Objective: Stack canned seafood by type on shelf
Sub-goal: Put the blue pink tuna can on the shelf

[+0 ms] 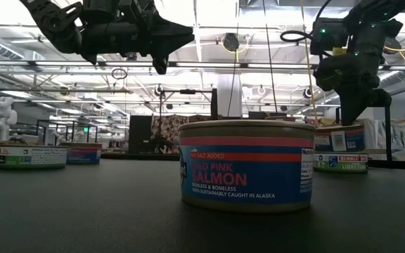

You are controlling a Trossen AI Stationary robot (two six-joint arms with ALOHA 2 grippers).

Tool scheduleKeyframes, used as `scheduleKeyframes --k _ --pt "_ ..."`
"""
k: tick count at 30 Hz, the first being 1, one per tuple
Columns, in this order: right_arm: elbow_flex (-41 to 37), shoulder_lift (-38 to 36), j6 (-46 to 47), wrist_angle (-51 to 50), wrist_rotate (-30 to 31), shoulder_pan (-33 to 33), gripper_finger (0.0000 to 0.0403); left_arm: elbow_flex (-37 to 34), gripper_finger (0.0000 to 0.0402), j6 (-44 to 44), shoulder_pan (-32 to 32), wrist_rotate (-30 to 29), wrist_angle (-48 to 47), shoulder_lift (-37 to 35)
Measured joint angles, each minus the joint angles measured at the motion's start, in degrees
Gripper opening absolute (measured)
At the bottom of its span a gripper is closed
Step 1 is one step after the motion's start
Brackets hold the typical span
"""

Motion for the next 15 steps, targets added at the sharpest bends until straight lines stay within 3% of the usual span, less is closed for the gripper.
scheduleKeyframes --k 9,15 --pt "0.00 0.28 2.99 -0.76 1.76 0.28 0.0004 0.00 0.0067 -0.01 0.00 0.00 -0.04 -0.01" --pt "0.02 0.28 4.53 -1.62 6.33 1.81 0.0053 0.00 0.0067 -0.01 0.00 0.00 -0.20 -0.01"
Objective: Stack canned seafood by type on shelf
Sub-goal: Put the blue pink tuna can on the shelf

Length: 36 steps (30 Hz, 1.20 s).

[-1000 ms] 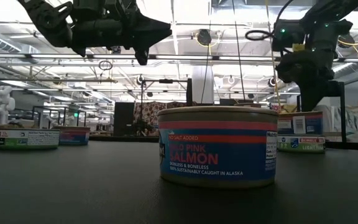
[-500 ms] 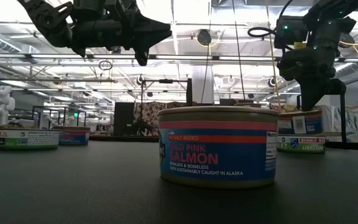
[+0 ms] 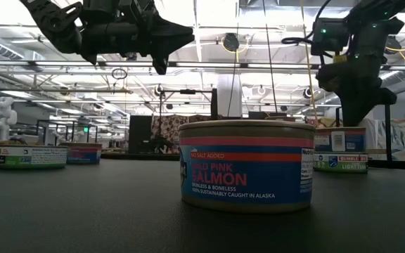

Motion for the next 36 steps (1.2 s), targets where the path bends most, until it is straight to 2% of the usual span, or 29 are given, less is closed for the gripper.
scheduleKeyframes --k 8,14,19,22,25,31,36 --pt "-0.86 -2.15 5.45 -0.47 4.71 6.43 0.0161 0.00 0.0067 0.02 0.00 0.02 -0.47 0.01" --pt "-6.83 -10.88 17.22 2.87 8.74 13.12 0.0205 0.00 0.0067 0.23 0.00 0.00 -1.20 0.01" --pt "-14.59 -18.62 24.73 13.53 10.05 16.09 0.0207 0.00 0.0067 0.37 0.00 0.00 -1.29 0.01" --pt "-17.91 -21.01 26.96 15.49 11.25 16.41 0.0204 0.00 0.0067 0.37 0.00 0.00 -1.29 0.01" --pt "-20.17 -22.32 28.39 16.93 13.04 16.41 0.0198 0.00 0.0067 0.35 -0.02 0.02 -1.29 0.01" --pt "-22.96 -23.11 27.45 23.20 12.92 16.37 0.0181 0.00 0.0067 0.33 0.00 0.00 -1.29 0.01" --pt "-22.95 -23.08 27.19 23.51 12.83 16.39 0.0144 0.00 0.0067 0.33 0.00 0.01 -1.31 0.01"
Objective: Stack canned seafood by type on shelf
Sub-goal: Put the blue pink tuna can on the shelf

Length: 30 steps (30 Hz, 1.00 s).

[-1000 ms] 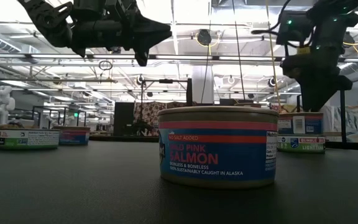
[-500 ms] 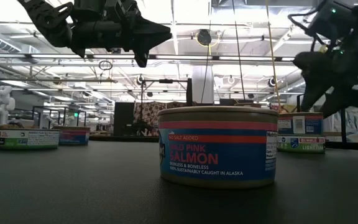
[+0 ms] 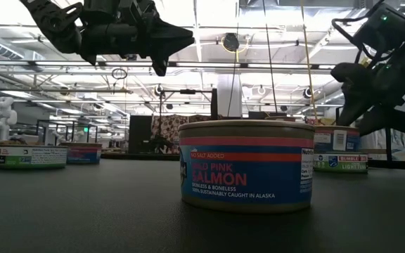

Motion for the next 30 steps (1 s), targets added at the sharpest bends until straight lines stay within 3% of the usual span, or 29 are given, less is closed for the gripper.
scheduleKeyframes --k 10,14,22,30 --pt "0.07 -0.29 -0.98 0.09 0.08 -0.01 0.0008 0.00 0.0067 -0.31 0.00 0.00 -0.14 -0.02" --pt "0.00 -1.15 -0.46 0.56 -0.05 -0.02 0.0003 0.00 0.0067 0.06 0.02 -0.31 -0.17 0.00" --pt "-0.13 -3.52 1.31 0.43 -0.13 -0.02 0.0000 -0.70 0.0067 0.05 0.36 -7.87 0.07 0.00" --pt "-0.13 -5.63 1.44 0.13 0.19 -0.12 0.0000 -1.29 0.0067 0.02 1.68 -7.88 0.10 -0.04"
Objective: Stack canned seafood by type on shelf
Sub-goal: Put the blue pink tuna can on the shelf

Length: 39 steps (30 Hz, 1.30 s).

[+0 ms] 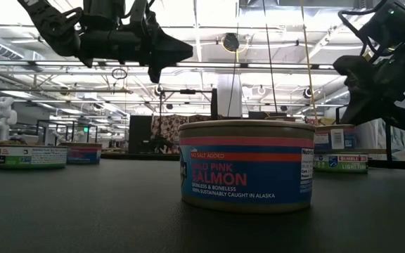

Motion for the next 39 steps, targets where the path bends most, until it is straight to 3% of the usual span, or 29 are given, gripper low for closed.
scheduleKeyframes --k 26,33,39 --pt "0.02 -4.08 0.11 0.39 0.04 -1.98 0.0000 -0.02 0.0067 -0.17 0.04 0.56 -0.01 -0.07" --pt "0.05 -4.08 1.06 -3.80 -1.60 -1.82 0.0000 -0.02 0.0067 -0.43 -0.06 2.76 -0.03 -0.07" --pt "0.13 -4.08 0.34 -5.31 -3.22 -1.82 0.0000 0.16 0.0067 -0.35 -3.44 3.58 3.54 2.37"
